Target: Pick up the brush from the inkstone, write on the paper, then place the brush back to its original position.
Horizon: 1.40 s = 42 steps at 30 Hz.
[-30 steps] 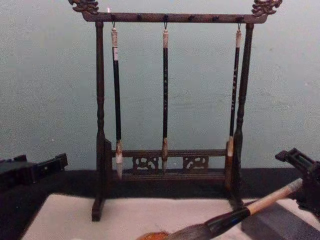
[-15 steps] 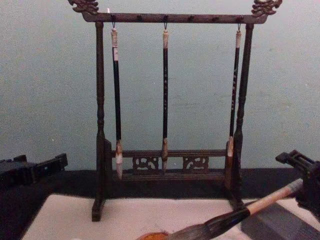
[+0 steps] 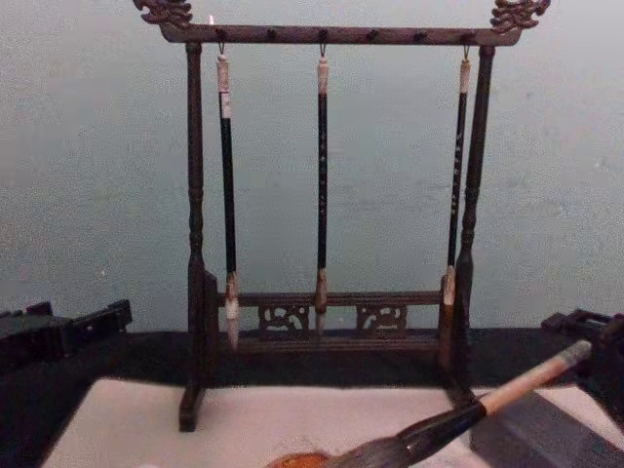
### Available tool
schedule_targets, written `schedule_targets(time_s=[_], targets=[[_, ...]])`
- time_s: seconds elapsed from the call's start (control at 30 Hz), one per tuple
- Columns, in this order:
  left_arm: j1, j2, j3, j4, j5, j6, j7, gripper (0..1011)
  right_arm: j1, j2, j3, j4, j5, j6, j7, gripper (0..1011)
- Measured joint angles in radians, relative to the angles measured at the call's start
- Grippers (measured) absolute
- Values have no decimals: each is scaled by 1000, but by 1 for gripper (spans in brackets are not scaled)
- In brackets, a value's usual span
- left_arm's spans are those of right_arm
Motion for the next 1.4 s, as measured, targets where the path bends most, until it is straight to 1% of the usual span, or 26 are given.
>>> schedule_targets(time_s=[0.07,0.1,0.17,0.2,0.23,0.27,0.3,0.77,0.9,1.0,1.03,1.13,1.23,1.3,1.33,1.4], targets=[[0,0,0,0,0,0,0,1000,0,0,0,0,0,0,0,409],[0,0,0,0,0,0,0,1002,0,0,0,0,0,0,0,348],[0,0,0,0,0,0,0,1002,0,0,0,0,0,1,0,304],[0,0,0,0,0,0,0,1002,0,0,0,0,0,1,0,262],[0,0,0,0,0,0,0,1002,0,0,0,0,0,1,0,241],[0,0,0,0,0,0,0,1002,0,0,0,0,0,1,0,194],[0,0,0,0,0,0,0,1002,0,0,0,0,0,1,0,185],[0,0,0,0,0,0,0,1002,0,0,0,0,0,1,0,187],[0,0,0,0,0,0,0,1002,-1,2,0,-8,21,7,7,182],[0,0,0,0,0,0,0,1002,-3,8,2,-26,46,12,14,181],[0,0,0,0,0,0,0,1002,-3,8,2,-26,46,12,14,181],[0,0,0,0,0,0,0,1002,-5,18,5,-53,65,14,15,181],[0,0,0,0,0,0,0,1002,-8,27,6,-76,71,13,15,182],[0,0,0,0,0,0,0,1002,-13,42,4,-108,69,6,15,181],[0,0,0,0,0,0,0,1002,-17,55,0,-134,61,-1,15,181],[0,0,0,0,0,0,0,1002,-22,69,-5,-162,50,-8,16,181]])
